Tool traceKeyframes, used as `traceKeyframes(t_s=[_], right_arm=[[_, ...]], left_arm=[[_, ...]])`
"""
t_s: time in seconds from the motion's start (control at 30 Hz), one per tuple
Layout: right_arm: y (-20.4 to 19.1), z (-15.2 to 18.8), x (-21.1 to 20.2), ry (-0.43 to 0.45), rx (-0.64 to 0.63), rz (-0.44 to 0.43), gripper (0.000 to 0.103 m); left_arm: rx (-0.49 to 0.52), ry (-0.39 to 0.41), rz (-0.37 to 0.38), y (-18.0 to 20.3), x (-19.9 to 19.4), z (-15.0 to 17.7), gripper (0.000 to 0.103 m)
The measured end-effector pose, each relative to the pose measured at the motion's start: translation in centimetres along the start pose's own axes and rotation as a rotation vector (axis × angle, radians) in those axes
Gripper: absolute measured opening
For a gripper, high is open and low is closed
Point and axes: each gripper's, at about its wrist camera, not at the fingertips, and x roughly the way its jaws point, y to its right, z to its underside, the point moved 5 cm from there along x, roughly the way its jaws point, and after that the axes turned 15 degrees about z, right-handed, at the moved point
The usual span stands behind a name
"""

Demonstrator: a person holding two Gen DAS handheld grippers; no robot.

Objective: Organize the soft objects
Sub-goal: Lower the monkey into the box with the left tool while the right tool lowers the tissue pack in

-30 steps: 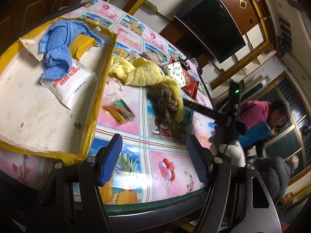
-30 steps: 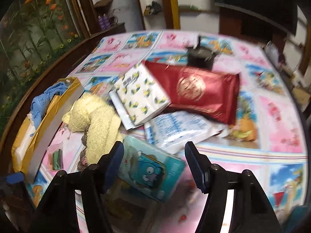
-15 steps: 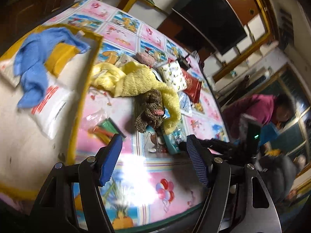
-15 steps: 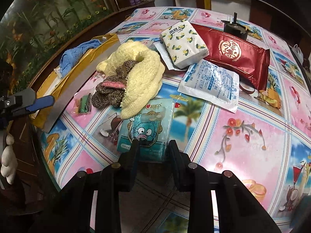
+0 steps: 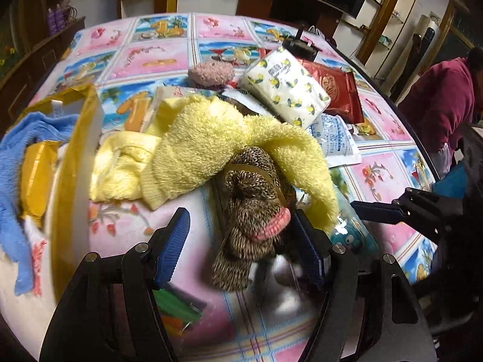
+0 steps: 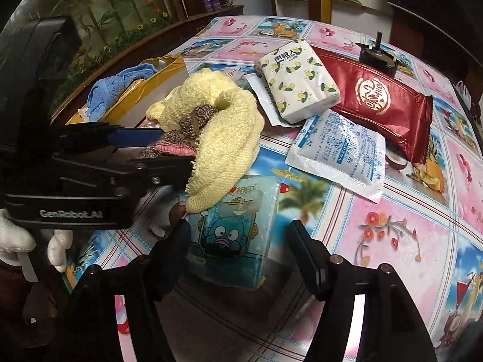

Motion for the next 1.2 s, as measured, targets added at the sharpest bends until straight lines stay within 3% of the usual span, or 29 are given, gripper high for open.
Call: traceKeyframes(t_s=[0.1,0.17,0.2,0.3,0.37,0.6,0.87,1.0,1.2], right_arm=[[-0.7,-0.1,0.1,0.009,-0.021,0.0,0.072],[-1.1,-0.2,0.3,0.02,-0.037,0.015,0.073],[-1.3,-0.2,0.3,0.027,-0.047,0.03,0.073],[-1.6,0.0,0.4,0.037,-0.054,0.057,0.072],[-1.4,0.1,0.1,0.038,-0.042,0.05,0.052],[-0.2,2.1,-1.6,0.021,0.025,-0.011,0.047],[0.1,4.8,-5.5,0.036,0.085,-0.142,0.047],[-0.8,4.4,-6.9,0.071,0.08,-0.157,0.047],[-3.8,1.7,-7.6,0.11,0.042,-0.188,0.047]], left_arm=[[-0.009,0.02,0.027,0.1,0.3,-0.5,0.069],[-0.032,0.035,0.058,0.1,0.2,-0.7,0.058],[-0.04,0.037,0.078,0.1,0.2,-0.7,0.042],[-0.042,0.047,0.061,0.1,-0.1,-0.5,0.042],[-0.049,0.056,0.068,0.2,-0.5,-0.1,0.042],[-0.082,0.119,0.146,1.3,-3.9,1.7,0.042],[-0.104,0.246,0.23,2.2,-11.0,4.3,0.042],[-0.138,0.308,0.195,0.5,-14.3,5.2,0.042],[-0.224,0.379,0.086,-4.7,-18.2,6.6,0.042]])
